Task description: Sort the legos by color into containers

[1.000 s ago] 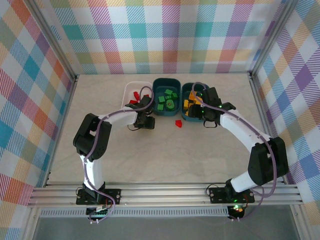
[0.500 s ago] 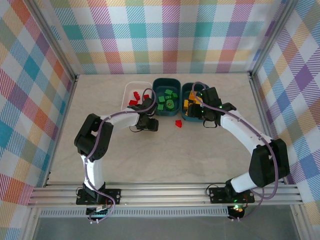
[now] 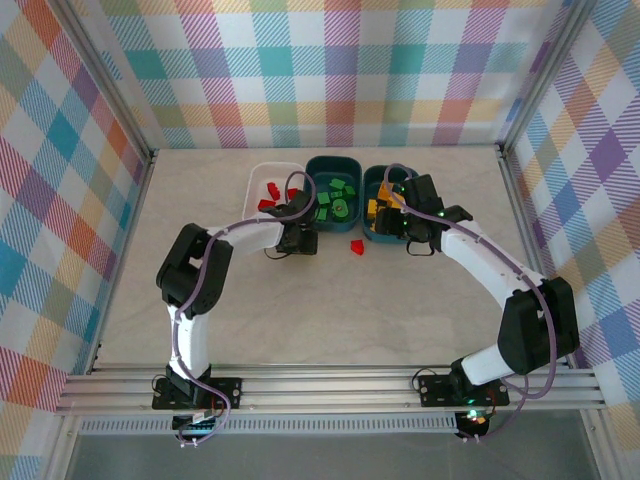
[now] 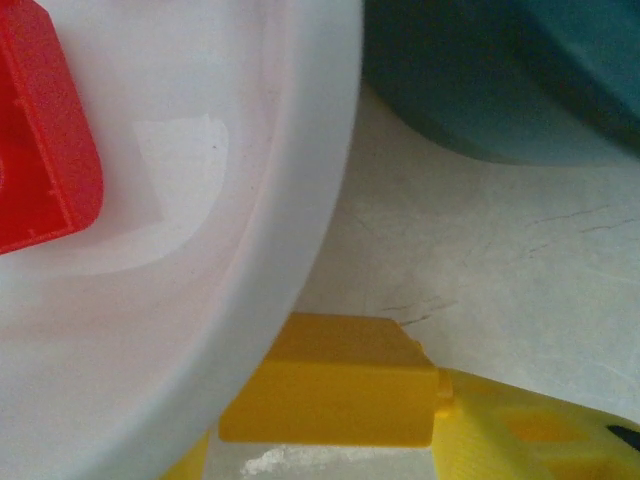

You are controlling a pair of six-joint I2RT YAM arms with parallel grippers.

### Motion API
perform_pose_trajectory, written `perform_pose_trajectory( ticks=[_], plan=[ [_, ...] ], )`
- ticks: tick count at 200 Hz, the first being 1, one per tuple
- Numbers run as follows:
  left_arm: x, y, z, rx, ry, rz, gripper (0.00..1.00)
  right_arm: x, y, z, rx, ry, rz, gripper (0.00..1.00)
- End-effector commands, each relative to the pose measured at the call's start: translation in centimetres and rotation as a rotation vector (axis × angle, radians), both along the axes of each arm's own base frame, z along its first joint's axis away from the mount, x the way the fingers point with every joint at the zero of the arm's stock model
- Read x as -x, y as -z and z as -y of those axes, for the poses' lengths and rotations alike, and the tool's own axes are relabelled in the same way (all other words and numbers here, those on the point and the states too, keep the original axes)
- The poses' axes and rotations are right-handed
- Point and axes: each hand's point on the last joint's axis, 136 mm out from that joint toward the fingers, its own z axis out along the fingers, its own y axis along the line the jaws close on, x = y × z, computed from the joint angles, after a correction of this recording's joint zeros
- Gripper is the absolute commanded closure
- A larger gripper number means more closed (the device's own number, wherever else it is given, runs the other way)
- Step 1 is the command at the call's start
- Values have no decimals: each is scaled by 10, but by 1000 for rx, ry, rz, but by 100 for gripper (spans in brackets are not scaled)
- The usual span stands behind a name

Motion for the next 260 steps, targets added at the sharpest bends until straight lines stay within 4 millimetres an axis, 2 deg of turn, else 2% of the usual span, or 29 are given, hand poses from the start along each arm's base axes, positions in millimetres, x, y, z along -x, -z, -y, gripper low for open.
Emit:
perform_pose_trajectory(
  ticks=[1, 51, 107, 142, 171, 197, 217, 234, 260],
  plan=[
    [-10, -3, 3, -3, -21, 26, 45, 0, 3, -4, -12, -8, 4, 33],
    [-15, -2, 6, -4, -20, 34, 54, -1, 5, -6, -17, -11, 1, 33],
    [-10, -8, 9, -13, -2, 40, 58, 0, 5, -5, -10, -11, 1, 33],
    [12, -29, 17, -5, 34, 59, 59, -2, 5, -2, -1, 0, 7, 33],
    [34, -65, 29, 49, 90, 101, 60, -3, 7, 4, 27, 20, 14, 33],
    [35, -103, 54, 155, 138, 141, 60, -2, 8, 18, 48, 92, 21, 33],
    [22, -127, 89, 246, 189, 160, 61, -1, 7, 30, 31, 155, 21, 32],
    [8, -140, 123, 290, 240, 164, 61, 2, 5, 46, 34, 232, 19, 30],
    [-13, -144, 174, 380, 313, 149, 61, 14, 3, 70, -10, 338, 20, 28]
  ],
)
